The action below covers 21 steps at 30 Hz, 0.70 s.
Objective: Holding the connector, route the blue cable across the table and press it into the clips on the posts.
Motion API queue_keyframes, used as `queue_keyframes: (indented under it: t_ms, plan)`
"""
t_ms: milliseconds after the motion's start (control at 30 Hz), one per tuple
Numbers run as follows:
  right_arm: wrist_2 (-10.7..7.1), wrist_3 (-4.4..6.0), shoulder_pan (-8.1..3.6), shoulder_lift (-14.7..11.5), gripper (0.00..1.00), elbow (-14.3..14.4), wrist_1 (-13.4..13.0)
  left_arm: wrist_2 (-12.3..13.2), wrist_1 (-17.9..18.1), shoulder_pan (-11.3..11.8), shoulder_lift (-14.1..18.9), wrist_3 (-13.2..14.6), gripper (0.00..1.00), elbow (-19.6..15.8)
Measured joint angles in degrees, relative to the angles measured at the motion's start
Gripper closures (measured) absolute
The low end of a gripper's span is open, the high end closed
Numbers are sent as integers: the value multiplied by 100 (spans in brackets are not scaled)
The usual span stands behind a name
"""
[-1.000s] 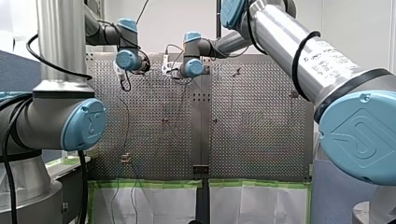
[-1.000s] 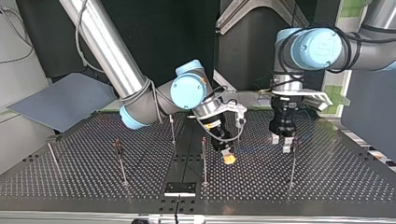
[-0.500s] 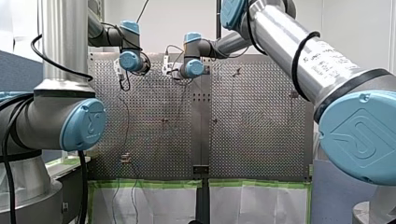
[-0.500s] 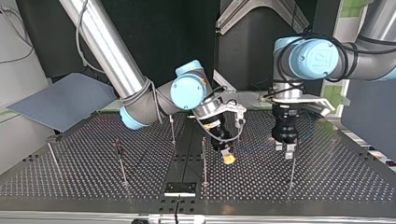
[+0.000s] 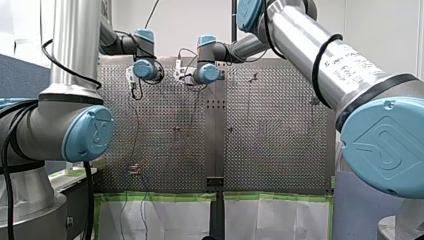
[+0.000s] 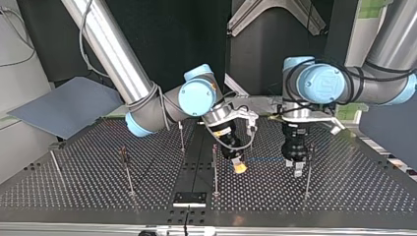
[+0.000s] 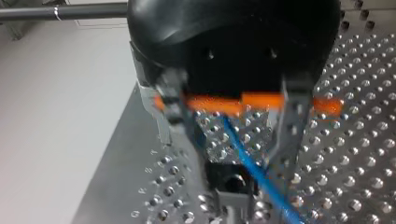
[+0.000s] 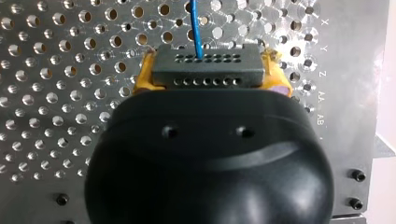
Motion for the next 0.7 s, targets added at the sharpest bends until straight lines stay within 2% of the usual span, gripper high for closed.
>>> queue_keyframes:
  t_ms: [200,233,267,300,333,367,400,433,467,500,700]
  plan:
    - [-4,-2,-5,2,100,0,1,-34,-24,-21,-131,5,0,145]
    - [-5,0,-6,2,100,1,2,-50,-36,-27,-135,9,14,149]
    - [-6,0,-6,2,100,1,3,-72,-50,-34,-138,13,14,152]
    - [-7,-1,-8,2,100,1,5,-110,-65,-43,-140,18,25,153]
    - [-8,-2,-7,3,100,0,6,-146,-74,-50,-141,20,47,154]
    - [-8,-2,-7,3,100,1,9,-184,-83,-57,-142,22,47,155]
    - [-8,-2,-7,3,100,1,11,-231,-93,-64,-142,23,69,156]
    - [-9,-2,-7,3,100,0,13,-259,-101,-68,-142,24,83,156]
    - [-10,-3,-7,4,100,1,14,-280,-108,-70,-142,25,83,156]
    - [-10,-4,-7,4,100,1,16,-299,-120,-73,-142,25,98,157]
    - [-15,-1,-6,7,100,1,18,-394,-186,-81,-143,26,100,153]
